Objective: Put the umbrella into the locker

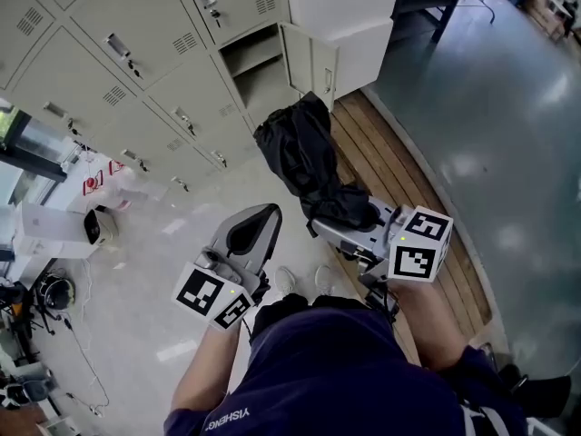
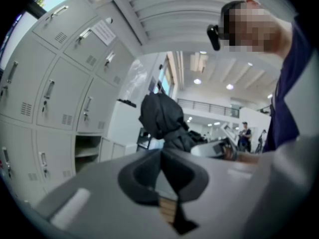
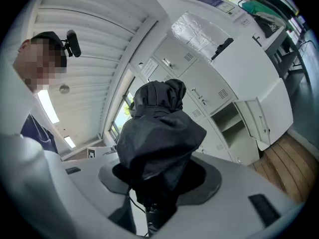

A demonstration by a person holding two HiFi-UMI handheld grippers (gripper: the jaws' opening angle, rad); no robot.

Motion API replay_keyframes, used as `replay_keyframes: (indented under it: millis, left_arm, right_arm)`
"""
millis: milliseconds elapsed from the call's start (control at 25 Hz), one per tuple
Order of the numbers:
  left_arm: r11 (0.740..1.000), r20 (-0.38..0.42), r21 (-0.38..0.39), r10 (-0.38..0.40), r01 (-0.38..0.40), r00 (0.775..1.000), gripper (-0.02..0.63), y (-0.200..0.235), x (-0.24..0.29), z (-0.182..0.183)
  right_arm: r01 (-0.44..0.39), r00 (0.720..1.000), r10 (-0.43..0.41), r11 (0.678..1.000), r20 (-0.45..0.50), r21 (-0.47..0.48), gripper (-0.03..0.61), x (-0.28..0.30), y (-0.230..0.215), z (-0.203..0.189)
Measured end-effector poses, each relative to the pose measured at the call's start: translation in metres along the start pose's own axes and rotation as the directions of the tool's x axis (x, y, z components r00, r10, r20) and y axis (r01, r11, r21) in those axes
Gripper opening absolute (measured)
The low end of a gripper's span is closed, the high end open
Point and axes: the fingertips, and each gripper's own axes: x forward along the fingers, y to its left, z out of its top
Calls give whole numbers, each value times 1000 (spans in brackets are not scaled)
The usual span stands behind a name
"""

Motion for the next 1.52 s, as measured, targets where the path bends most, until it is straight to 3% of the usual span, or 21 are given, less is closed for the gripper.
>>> replay_keyframes:
  millis: [560,920,1280,1520]
  left_arm:
    - [999,-19,-4,54,-54,998,2,-15,-1,-13]
    - [995,2,-26,96,-96,995,2,4,-4,-12]
    - [990,35,-74,120,-117,992,2,71,1,-8]
    - [992,22,-94,90,-88,996,2,147,11,-2]
  right_arm:
    - [45,998,-41,996,-54,81,213,-38,-37,-26]
    - [41,997,-34,995,-74,89,213,-28,-48,-17]
    - [55,993,-47,996,-112,72,213,22,-74,5]
    - [88,989,-79,994,-121,70,213,87,-104,26]
